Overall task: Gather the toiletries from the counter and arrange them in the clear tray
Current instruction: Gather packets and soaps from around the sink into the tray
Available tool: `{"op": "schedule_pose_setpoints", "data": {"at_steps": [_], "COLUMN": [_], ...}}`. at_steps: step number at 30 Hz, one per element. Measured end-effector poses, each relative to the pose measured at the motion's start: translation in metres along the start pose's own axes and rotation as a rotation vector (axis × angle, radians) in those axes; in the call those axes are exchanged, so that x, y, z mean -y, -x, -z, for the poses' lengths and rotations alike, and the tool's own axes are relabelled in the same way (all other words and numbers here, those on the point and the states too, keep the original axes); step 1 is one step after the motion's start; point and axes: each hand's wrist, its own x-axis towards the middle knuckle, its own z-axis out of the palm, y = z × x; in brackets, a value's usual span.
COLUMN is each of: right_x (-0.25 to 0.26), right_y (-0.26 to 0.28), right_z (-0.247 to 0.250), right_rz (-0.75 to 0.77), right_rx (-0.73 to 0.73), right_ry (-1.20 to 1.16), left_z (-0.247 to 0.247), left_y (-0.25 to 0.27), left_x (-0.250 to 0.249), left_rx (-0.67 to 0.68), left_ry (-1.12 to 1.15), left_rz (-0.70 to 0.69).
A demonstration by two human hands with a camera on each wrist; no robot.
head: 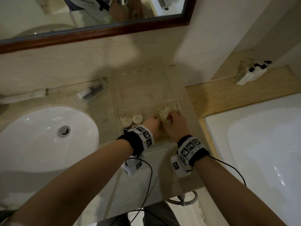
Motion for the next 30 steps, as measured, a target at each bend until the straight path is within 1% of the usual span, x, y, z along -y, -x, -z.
{"op": "schedule_pose_setpoints", "data": {"at_steps": [2,4,7,10,13,15,18,23,28,30], "right_x": [-0.001,-0.004,-0.012,-0.017,-0.023,-0.024,-0.022,-0.023,-0.024,-0.022], "right_y": [0.002,0.001,0.000,-0.001,-0.002,-0.001,0.002,0.001,0.002,0.005], "right_z": [-0.002,-0.004,-0.004,-0.002,-0.003,-0.003,-0.003,-0.006,-0.004,-0.001], "right_rz": [0.003,0.001,-0.053,-0.056,-0.045,-0.040,-0.024,-0.001,0.013,0.037], "right_rx": [-0.043,-0.109,-0.122,-0.125,-0.111,-0.069,-0.021,-0.017,-0.021,0.025], "right_ry": [-0.026,-0.048,0.001,0.041,0.052,0.081,0.109,0.118,0.103,0.140], "left_z": [0.006,0.011,0.015,0.017,0.020,0.022,0.022,0.025,0.024,0.022], "left_y": [0.002,0.004,0.005,0.002,0.003,0.006,0.008,0.012,0.009,0.009], "left_x": [0.000,0.003,0.002,-0.012,-0.026,-0.034,-0.033,-0.033,-0.029,-0.027], "left_rx": [-0.086,-0.132,-0.079,-0.044,-0.080,-0.086,-0.084,-0.029,-0.021,-0.019], "left_ry": [0.169,0.282,0.317,0.342,0.332,0.276,0.217,0.209,0.243,0.267], "left_rz": [0.086,0.167,0.219,0.203,0.165,0.136,0.131,0.103,0.128,0.133]}}
